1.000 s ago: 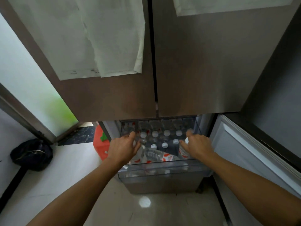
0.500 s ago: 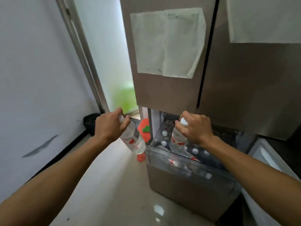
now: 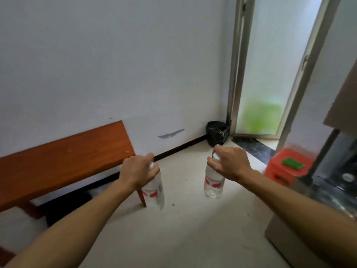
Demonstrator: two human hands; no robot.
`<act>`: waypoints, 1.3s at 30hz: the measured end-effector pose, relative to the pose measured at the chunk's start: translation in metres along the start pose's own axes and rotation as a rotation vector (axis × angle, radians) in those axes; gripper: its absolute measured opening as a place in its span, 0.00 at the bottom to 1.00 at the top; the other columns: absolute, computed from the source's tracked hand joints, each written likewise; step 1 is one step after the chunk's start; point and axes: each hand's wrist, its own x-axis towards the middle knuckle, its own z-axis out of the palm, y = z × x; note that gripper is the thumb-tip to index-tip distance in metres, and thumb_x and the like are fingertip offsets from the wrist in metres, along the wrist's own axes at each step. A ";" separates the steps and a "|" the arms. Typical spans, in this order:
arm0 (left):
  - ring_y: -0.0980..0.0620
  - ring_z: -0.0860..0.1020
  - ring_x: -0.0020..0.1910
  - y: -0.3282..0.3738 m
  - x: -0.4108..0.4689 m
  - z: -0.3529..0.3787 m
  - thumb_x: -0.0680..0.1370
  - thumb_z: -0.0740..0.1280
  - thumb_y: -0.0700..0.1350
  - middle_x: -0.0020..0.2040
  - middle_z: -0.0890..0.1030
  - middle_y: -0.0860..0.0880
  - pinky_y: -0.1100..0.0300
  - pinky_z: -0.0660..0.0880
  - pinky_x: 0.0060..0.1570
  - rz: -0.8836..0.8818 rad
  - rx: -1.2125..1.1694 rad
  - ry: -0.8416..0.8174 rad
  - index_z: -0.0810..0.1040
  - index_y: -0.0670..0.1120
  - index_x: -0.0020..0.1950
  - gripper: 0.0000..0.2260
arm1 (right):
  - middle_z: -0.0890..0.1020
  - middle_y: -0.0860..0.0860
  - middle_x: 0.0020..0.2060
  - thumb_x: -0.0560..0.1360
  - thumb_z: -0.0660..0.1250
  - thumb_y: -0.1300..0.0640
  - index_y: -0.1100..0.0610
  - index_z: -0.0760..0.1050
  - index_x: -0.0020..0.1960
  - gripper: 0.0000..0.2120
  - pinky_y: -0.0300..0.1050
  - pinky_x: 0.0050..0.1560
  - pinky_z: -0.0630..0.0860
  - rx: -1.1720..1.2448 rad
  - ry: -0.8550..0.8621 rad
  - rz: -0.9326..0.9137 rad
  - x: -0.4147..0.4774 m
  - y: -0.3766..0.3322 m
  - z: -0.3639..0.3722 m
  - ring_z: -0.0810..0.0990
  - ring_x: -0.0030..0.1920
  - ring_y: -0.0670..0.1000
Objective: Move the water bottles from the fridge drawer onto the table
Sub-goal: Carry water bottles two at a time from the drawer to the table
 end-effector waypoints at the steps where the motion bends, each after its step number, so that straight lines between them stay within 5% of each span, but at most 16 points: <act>1: 0.48 0.77 0.30 -0.030 -0.012 -0.001 0.76 0.62 0.58 0.32 0.79 0.49 0.57 0.76 0.33 -0.028 0.016 -0.014 0.74 0.48 0.41 0.14 | 0.80 0.53 0.32 0.74 0.62 0.41 0.55 0.74 0.41 0.17 0.42 0.32 0.69 0.022 -0.030 -0.016 0.010 -0.027 0.014 0.75 0.29 0.54; 6: 0.56 0.68 0.24 -0.157 -0.068 -0.014 0.76 0.63 0.55 0.27 0.69 0.54 0.63 0.61 0.24 -0.149 0.056 -0.037 0.70 0.49 0.37 0.12 | 0.79 0.50 0.35 0.75 0.61 0.39 0.54 0.73 0.45 0.17 0.41 0.34 0.74 0.133 -0.113 -0.100 0.053 -0.154 0.071 0.76 0.32 0.50; 9: 0.53 0.73 0.26 -0.221 -0.097 -0.015 0.76 0.64 0.55 0.29 0.74 0.52 0.59 0.70 0.26 -0.264 0.058 -0.033 0.72 0.49 0.37 0.13 | 0.76 0.47 0.35 0.76 0.61 0.39 0.51 0.69 0.44 0.15 0.38 0.33 0.71 0.155 -0.169 -0.169 0.080 -0.223 0.097 0.75 0.32 0.47; 17: 0.49 0.73 0.28 -0.373 -0.145 0.012 0.76 0.62 0.56 0.29 0.73 0.51 0.57 0.69 0.28 -0.512 0.096 -0.072 0.69 0.48 0.38 0.14 | 0.76 0.46 0.33 0.76 0.61 0.40 0.51 0.70 0.41 0.15 0.35 0.27 0.59 0.231 -0.206 -0.408 0.159 -0.378 0.185 0.72 0.28 0.46; 24: 0.52 0.75 0.30 -0.512 -0.143 0.026 0.76 0.60 0.58 0.31 0.76 0.51 0.56 0.72 0.31 -0.640 0.118 -0.101 0.71 0.49 0.41 0.13 | 0.69 0.44 0.25 0.76 0.60 0.41 0.52 0.67 0.37 0.16 0.40 0.23 0.64 0.294 -0.228 -0.566 0.250 -0.508 0.275 0.67 0.23 0.46; 28: 0.50 0.76 0.31 -0.582 -0.142 0.020 0.76 0.63 0.56 0.31 0.77 0.51 0.56 0.73 0.33 -0.769 0.076 -0.042 0.72 0.49 0.41 0.11 | 0.67 0.44 0.24 0.77 0.61 0.42 0.52 0.65 0.37 0.16 0.38 0.23 0.57 0.311 -0.235 -0.668 0.298 -0.583 0.304 0.62 0.22 0.43; 34: 0.50 0.77 0.31 -0.684 -0.148 0.017 0.76 0.64 0.55 0.32 0.78 0.51 0.55 0.75 0.34 -0.862 0.084 -0.034 0.72 0.48 0.41 0.11 | 0.76 0.47 0.30 0.77 0.56 0.37 0.52 0.72 0.44 0.19 0.43 0.29 0.74 0.298 -0.308 -0.702 0.355 -0.685 0.353 0.74 0.28 0.47; 39: 0.54 0.75 0.31 -0.802 -0.149 0.032 0.78 0.61 0.57 0.32 0.75 0.53 0.61 0.70 0.31 -0.789 0.109 -0.125 0.71 0.50 0.42 0.12 | 0.78 0.46 0.33 0.77 0.55 0.36 0.51 0.73 0.47 0.20 0.41 0.31 0.76 0.271 -0.341 -0.700 0.392 -0.778 0.406 0.77 0.31 0.46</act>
